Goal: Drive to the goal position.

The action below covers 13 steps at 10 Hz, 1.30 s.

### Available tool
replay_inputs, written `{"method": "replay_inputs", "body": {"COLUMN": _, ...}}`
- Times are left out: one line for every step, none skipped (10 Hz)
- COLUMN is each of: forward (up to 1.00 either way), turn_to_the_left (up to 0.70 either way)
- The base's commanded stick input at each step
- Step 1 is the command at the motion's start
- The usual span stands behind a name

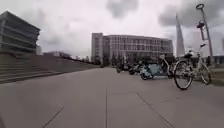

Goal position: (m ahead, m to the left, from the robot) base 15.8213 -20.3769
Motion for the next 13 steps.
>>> {"method": "replay_inputs", "body": {"forward": 0.7, "turn_to_the_left": 0.05}}
{"method": "replay_inputs", "body": {"forward": 0.7, "turn_to_the_left": 0.05}}
{"method": "replay_inputs", "body": {"forward": 0.7, "turn_to_the_left": 0.05}}
{"method": "replay_inputs", "body": {"forward": 0.7, "turn_to_the_left": 0.05}}
{"method": "replay_inputs", "body": {"forward": 0.7, "turn_to_the_left": 0.05}}
{"method": "replay_inputs", "body": {"forward": 0.7, "turn_to_the_left": 0.05}}
{"method": "replay_inputs", "body": {"forward": 0.7, "turn_to_the_left": 0.05}}
{"method": "replay_inputs", "body": {"forward": 0.7, "turn_to_the_left": 0.05}}
{"method": "replay_inputs", "body": {"forward": 0.7, "turn_to_the_left": 0.05}}
{"method": "replay_inputs", "body": {"forward": 0.7, "turn_to_the_left": 0.05}}
{"method": "replay_inputs", "body": {"forward": 0.7, "turn_to_the_left": 0.05}}
{"method": "replay_inputs", "body": {"forward": 0.7, "turn_to_the_left": 0.05}}
{"method": "replay_inputs", "body": {"forward": 0.7, "turn_to_the_left": 0.05}}
